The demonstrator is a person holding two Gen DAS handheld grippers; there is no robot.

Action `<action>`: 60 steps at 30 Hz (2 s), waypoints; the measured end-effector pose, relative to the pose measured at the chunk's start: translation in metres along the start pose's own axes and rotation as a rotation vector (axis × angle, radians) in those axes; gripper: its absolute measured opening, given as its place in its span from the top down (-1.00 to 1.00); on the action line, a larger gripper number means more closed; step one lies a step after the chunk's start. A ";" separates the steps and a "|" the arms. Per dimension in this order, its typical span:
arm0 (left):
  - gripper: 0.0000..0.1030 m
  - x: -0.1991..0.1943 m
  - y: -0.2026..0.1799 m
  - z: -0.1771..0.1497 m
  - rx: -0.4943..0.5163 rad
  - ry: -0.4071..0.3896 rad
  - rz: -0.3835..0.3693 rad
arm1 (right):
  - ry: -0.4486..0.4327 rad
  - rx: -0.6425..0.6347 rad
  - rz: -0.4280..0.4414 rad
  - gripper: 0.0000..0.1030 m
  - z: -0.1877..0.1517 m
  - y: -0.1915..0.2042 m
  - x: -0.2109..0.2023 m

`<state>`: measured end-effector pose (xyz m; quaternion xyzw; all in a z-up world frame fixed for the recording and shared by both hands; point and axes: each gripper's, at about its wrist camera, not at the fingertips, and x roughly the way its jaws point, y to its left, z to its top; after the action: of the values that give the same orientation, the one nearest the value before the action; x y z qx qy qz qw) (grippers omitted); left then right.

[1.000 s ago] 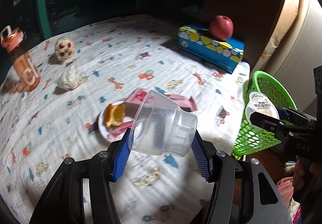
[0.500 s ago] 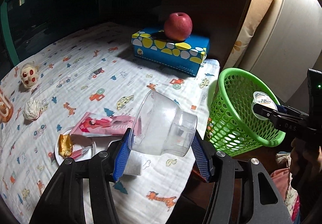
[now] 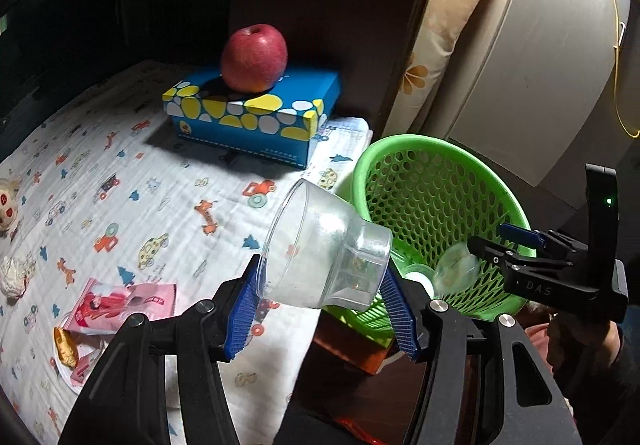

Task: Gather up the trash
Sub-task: 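Carry the pudding cup into the green basket and open the right tool while the left tool drops the cup, then move both tools back over the table, then grasp the crumpled white tissue with the left tool while the right tool grasps the pink wafer wrapper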

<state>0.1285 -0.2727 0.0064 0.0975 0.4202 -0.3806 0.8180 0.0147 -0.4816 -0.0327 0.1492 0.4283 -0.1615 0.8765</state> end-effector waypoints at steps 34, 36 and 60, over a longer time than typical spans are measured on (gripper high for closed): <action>-0.34 0.034 -0.034 0.009 0.023 0.063 -0.034 | -0.044 0.002 0.069 -0.54 -0.020 0.002 -0.037; -0.34 0.024 -0.016 0.003 -0.013 0.058 -0.010 | -0.042 -0.016 0.087 -0.54 -0.020 0.013 -0.035; -0.55 -0.054 0.264 -0.050 -0.442 0.020 0.505 | 0.016 -0.288 0.280 -0.70 -0.007 0.183 -0.004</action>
<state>0.2642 -0.0368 -0.0263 0.0224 0.4633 -0.0645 0.8836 0.0824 -0.3128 -0.0110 0.0818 0.4291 0.0259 0.8992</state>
